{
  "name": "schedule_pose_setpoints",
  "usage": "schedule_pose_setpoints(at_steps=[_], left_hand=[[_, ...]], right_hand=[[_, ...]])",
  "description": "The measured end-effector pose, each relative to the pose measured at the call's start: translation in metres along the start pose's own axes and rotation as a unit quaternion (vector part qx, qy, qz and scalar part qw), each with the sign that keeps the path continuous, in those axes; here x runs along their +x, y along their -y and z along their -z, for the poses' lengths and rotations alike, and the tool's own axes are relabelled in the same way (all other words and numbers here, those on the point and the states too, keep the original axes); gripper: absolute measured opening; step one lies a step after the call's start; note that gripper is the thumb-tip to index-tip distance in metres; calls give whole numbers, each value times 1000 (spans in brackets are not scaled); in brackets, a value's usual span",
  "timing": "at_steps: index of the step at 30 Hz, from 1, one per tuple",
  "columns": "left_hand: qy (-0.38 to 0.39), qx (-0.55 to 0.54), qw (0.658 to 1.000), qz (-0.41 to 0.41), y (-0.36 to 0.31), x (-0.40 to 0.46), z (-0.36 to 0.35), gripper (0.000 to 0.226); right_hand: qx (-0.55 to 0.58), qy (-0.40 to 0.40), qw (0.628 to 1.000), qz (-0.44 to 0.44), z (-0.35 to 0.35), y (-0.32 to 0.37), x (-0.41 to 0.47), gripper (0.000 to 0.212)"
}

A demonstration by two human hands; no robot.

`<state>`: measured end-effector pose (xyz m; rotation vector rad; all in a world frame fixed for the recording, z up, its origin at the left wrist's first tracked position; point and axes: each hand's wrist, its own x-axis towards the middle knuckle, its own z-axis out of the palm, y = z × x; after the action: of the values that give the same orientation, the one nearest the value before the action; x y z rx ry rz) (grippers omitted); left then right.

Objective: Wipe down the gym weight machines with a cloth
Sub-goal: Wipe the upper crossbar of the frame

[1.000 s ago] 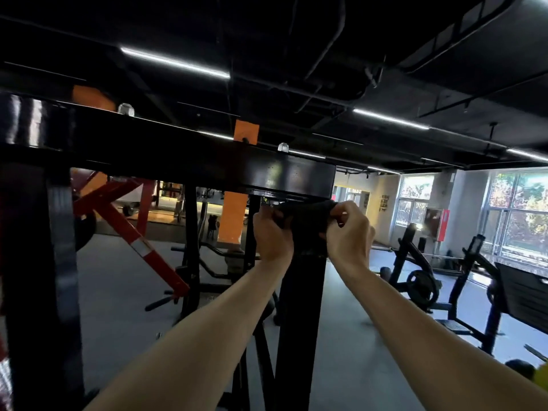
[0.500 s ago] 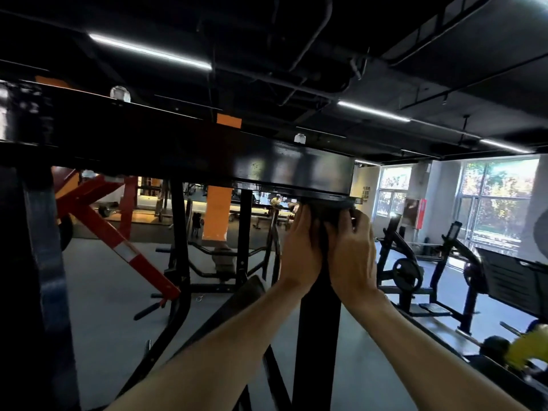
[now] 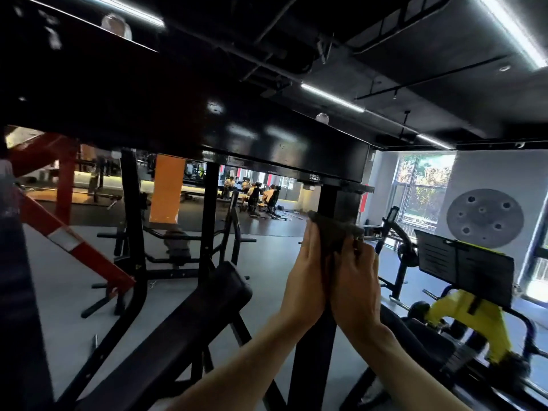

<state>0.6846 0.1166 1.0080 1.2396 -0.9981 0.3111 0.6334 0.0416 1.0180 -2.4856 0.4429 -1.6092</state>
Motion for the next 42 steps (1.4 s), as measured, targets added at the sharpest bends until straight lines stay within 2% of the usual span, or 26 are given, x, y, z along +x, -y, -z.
schedule_pose_setpoints(at_steps=[2, 4, 6, 10, 11, 13, 15, 18, 20, 22, 26, 28, 32, 33, 36, 39, 42], left_hand=[[5, 42, 999, -16, -2, 2, 1, 54], [-23, 139, 988, -65, -8, 4, 4, 59], [-44, 138, 985, -96, -20, 19, 6, 57], [-48, 171, 975, -137, -26, 47, 2, 63], [-40, 182, 974, -130, -22, 46, 1, 65], [-24, 198, 969, -143, -12, 42, 2, 68], [-16, 201, 972, -118, 1, 37, 0, 71], [2, 212, 974, -86, 12, 14, -1, 73], [18, 203, 976, -82, 15, -7, 2, 85], [20, 228, 969, -94, 18, -18, 5, 89], [-29, 229, 966, -118, -5, -2, 7, 61], [-50, 257, 953, -154, -18, 24, 8, 61], [-98, 278, 937, -186, -19, 56, 6, 56], [-112, 285, 933, -187, -16, 55, 4, 57], [-129, 273, 936, -181, -6, 48, -6, 58], [-124, 214, 952, -181, -5, 50, -7, 54], [-113, 229, 944, -207, 0, 53, -3, 52]], right_hand=[[1, -42, 999, 14, 9, 7, 5, 28], [23, -56, 998, 25, 13, 5, 16, 32], [76, -43, 996, 28, 23, 12, 31, 37], [84, -96, 986, 104, 38, 25, 52, 24], [67, -94, 986, 118, 37, 24, 49, 28], [24, -65, 988, 134, 29, 16, 38, 48], [-16, -29, 991, 130, 15, 0, 22, 69], [-30, 10, 994, 108, 3, -13, 0, 79], [-16, 52, 993, 109, 2, -17, -16, 73], [19, 74, 989, 124, 11, -15, -22, 52], [78, 34, 987, 137, 36, -6, 1, 32], [86, 2, 986, 146, 45, 3, 26, 30], [-37, -30, 983, 175, 51, 12, 62, 22], [-28, -26, 986, 164, 49, 11, 62, 25], [-25, -59, 977, 203, 38, -2, 53, 43], [14, -56, 979, 196, 32, -10, 50, 39], [-12, -45, 976, 212, 28, -15, 49, 63]])
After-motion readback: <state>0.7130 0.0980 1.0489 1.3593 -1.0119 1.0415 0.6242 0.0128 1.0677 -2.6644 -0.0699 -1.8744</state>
